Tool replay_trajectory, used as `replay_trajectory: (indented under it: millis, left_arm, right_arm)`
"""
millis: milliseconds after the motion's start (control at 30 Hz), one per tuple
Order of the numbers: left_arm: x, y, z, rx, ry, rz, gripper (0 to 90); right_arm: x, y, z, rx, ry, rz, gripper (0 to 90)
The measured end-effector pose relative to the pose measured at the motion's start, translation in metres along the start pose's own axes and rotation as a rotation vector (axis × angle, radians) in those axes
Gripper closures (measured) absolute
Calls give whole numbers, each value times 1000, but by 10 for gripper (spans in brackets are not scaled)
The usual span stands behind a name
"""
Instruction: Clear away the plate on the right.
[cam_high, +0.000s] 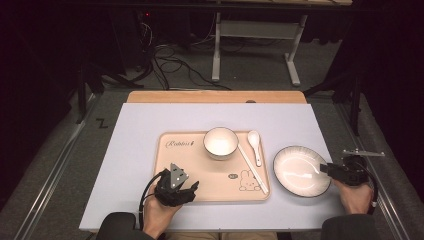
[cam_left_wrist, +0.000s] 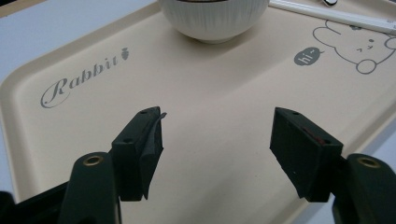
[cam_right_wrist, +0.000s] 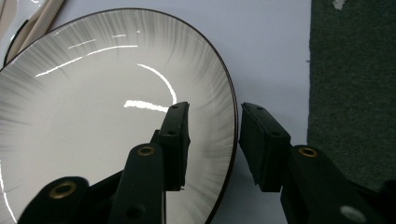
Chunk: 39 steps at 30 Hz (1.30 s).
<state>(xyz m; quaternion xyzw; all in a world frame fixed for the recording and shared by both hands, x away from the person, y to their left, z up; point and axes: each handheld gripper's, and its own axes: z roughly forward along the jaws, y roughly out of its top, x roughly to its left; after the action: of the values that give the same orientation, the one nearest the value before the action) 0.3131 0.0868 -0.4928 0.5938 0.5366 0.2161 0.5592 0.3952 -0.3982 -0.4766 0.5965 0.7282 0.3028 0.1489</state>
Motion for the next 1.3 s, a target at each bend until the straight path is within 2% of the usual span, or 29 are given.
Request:
replay_trajectory:
  millis: [333,567,667,833,1000,1100,1167,1300]
  left_arm:
    - [3,0,-3,-7,17,-5,347]
    - [3,0,-4,-7,23,-9,347]
    - [3,0,-3,-6,21,-10,347]
    - [2,0,-2,-3,12,-7,347]
    - [-2,-1,2,11,-7,10,348]
    - [-5,-2,6,17,-20,13,348]
    - [-6,-2,7,19,-26,18,348]
    - [-7,-1,10,21,-34,21,349]
  right_arm:
    - [-9,2,13,49,70,38,700]
    - [-16,3,14,45,119,82,761]
    - [-21,1,13,40,163,113,793]
    - [-20,-1,10,55,178,128,804]
    - [-19,-4,7,66,183,112,796]
    - [-17,-5,8,65,179,92,759]
    - [-15,-5,11,86,184,90,705]
    - [-14,-5,12,92,188,110,711]
